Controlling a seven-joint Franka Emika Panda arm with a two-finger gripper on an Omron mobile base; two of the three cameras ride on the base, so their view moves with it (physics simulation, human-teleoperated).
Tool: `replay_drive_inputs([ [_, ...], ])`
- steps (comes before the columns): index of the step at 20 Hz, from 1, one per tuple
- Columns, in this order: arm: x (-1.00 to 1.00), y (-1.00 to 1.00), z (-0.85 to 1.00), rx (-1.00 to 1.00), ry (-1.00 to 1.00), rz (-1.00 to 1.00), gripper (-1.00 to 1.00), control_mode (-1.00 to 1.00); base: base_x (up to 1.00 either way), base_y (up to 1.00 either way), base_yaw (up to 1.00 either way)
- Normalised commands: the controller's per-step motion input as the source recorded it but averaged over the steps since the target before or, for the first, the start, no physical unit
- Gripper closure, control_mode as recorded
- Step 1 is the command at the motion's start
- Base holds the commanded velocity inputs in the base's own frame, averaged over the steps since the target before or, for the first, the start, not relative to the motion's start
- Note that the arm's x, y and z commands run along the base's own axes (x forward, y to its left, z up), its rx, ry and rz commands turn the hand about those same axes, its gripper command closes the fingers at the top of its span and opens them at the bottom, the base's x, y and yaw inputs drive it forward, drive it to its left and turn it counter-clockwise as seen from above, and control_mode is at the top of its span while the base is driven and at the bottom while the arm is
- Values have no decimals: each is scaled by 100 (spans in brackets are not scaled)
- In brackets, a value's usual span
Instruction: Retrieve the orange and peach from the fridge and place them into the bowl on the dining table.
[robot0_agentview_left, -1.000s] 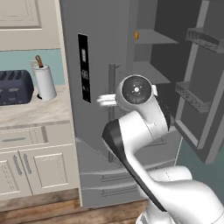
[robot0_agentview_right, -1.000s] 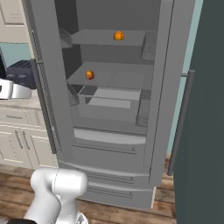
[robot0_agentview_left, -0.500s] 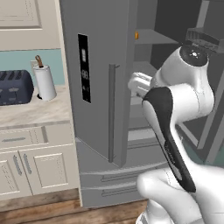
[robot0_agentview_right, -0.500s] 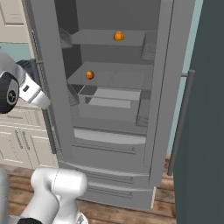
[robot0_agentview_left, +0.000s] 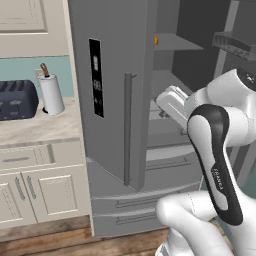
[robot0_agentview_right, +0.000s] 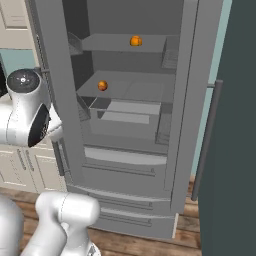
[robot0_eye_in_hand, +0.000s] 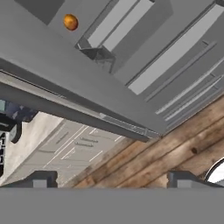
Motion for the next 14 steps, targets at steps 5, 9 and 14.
replay_drive_inputs([
  [5,-2,-4,5,20,-3,0,-100,-100,0,0,0],
  [9,-15,-24,47,8,0,0,-100,-100,0,0,0],
  [14,-1,-14,40,3,-7,1,-100,-100,0,0,0],
])
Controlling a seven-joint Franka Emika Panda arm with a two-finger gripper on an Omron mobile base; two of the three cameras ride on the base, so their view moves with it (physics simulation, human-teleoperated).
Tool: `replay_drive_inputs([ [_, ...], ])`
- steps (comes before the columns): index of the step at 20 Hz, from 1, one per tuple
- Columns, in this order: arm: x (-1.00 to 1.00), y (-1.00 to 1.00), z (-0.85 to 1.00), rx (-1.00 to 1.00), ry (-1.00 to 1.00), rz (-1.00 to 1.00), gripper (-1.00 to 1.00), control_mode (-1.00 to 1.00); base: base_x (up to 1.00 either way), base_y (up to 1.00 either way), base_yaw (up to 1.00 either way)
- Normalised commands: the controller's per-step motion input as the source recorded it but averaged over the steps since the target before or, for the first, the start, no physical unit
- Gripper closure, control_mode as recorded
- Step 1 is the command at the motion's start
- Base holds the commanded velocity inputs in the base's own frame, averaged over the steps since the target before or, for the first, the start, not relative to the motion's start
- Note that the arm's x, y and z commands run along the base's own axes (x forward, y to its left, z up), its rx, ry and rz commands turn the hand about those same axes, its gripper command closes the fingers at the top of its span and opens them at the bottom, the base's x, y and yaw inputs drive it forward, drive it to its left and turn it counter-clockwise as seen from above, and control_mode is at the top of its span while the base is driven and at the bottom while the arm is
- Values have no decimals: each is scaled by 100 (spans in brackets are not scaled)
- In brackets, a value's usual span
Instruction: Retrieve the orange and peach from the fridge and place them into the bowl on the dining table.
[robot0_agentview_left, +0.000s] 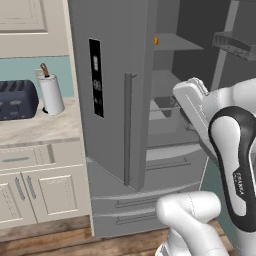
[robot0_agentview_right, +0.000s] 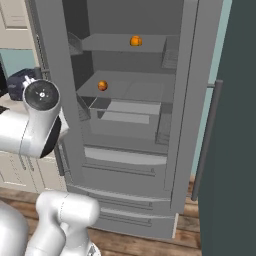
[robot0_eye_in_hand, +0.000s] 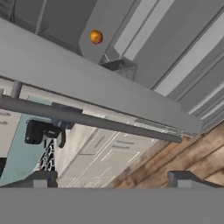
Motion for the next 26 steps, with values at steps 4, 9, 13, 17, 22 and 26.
replay_drive_inputs([
  [4,1,0,0,0,-24,6,-100,-100,0,0,0],
  [9,16,0,0,0,-31,5,-100,-100,0,0,0],
  [13,8,-1,2,2,-23,-1,-100,-100,0,0,0],
  [17,0,-1,23,15,-5,-6,-100,-100,0,0,0],
  [22,0,-4,30,25,4,-7,-100,-100,0,0,0],
  [26,2,-5,22,25,7,-4,-100,-100,0,0,0],
])
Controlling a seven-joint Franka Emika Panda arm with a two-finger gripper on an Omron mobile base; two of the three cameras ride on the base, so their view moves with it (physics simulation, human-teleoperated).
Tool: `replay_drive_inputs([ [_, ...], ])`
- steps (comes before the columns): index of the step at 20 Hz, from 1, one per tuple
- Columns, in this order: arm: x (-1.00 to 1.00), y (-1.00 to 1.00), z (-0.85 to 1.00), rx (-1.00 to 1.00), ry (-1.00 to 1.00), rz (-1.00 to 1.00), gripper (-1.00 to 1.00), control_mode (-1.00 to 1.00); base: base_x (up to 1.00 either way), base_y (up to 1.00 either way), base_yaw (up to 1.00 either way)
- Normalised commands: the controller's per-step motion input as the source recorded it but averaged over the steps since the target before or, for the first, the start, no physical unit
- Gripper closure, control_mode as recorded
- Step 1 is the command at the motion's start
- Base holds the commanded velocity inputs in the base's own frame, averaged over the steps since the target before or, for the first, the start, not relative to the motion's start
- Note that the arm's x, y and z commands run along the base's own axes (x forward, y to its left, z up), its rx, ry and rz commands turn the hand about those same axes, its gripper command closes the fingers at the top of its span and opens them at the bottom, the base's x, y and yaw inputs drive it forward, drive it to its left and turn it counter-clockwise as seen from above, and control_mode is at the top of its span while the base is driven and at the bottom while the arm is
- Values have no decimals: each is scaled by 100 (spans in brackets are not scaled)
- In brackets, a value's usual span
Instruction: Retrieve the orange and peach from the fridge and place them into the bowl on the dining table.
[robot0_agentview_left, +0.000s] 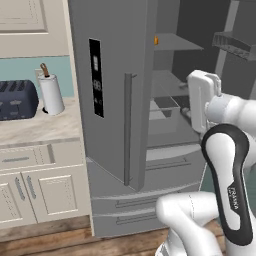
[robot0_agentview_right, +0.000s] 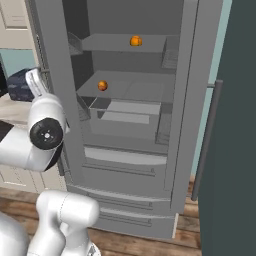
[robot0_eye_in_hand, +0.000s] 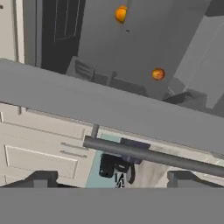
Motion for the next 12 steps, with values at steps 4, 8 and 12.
replay_drive_inputs([
  [4,19,-13,6,14,0,0,-100,-100,0,0,0],
  [8,4,-28,2,8,6,0,-100,-100,0,0,0],
  [12,13,-26,-11,2,19,0,-100,-100,0,0,0],
])
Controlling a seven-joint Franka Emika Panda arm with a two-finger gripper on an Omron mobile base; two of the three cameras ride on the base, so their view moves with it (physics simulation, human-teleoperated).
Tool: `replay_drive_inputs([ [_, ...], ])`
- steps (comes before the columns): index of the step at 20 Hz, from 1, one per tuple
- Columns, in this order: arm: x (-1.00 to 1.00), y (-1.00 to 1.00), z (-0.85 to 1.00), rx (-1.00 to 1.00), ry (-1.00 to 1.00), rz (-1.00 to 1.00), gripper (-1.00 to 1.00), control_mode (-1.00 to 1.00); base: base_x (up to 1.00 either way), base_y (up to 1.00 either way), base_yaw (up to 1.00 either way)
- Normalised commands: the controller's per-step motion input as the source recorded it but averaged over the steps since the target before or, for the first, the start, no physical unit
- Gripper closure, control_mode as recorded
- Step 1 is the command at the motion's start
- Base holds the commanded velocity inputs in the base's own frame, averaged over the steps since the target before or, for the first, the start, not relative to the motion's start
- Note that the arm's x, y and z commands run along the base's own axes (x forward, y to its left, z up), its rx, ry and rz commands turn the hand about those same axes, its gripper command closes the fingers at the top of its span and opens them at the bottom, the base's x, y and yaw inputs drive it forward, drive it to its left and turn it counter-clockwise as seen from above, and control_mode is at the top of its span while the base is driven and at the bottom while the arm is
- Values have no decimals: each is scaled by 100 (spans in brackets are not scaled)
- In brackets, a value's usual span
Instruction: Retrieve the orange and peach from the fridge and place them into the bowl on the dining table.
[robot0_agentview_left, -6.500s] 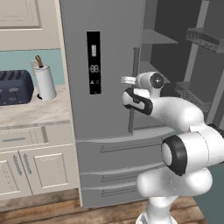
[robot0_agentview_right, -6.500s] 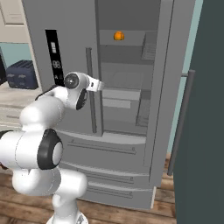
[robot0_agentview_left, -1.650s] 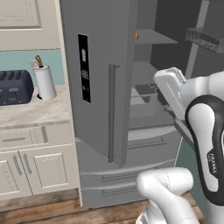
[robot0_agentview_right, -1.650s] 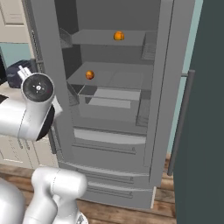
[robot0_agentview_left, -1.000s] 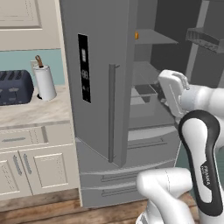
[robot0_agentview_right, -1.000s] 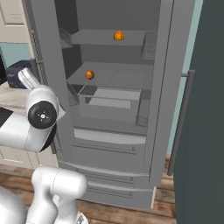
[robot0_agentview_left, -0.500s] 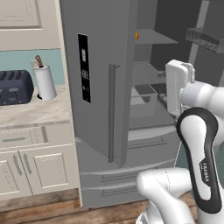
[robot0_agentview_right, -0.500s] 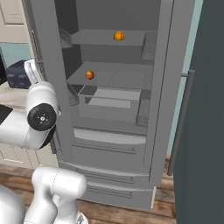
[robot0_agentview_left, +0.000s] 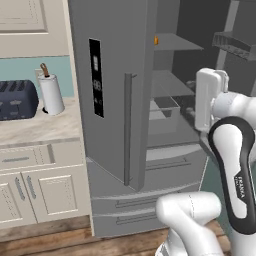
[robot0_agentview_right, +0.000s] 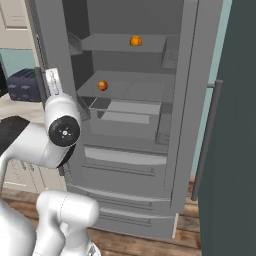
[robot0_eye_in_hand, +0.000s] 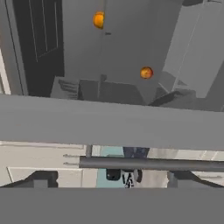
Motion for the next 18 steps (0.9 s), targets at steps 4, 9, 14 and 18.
replay_drive_inputs([
  [4,41,0,-15,0,17,4,-100,-100,0,0,0],
  [9,39,8,-1,0,17,3,-100,-100,0,0,0],
  [14,46,9,-25,0,8,5,-100,-100,0,0,0],
  [18,52,1,-31,0,9,5,-100,-100,0,0,0],
])
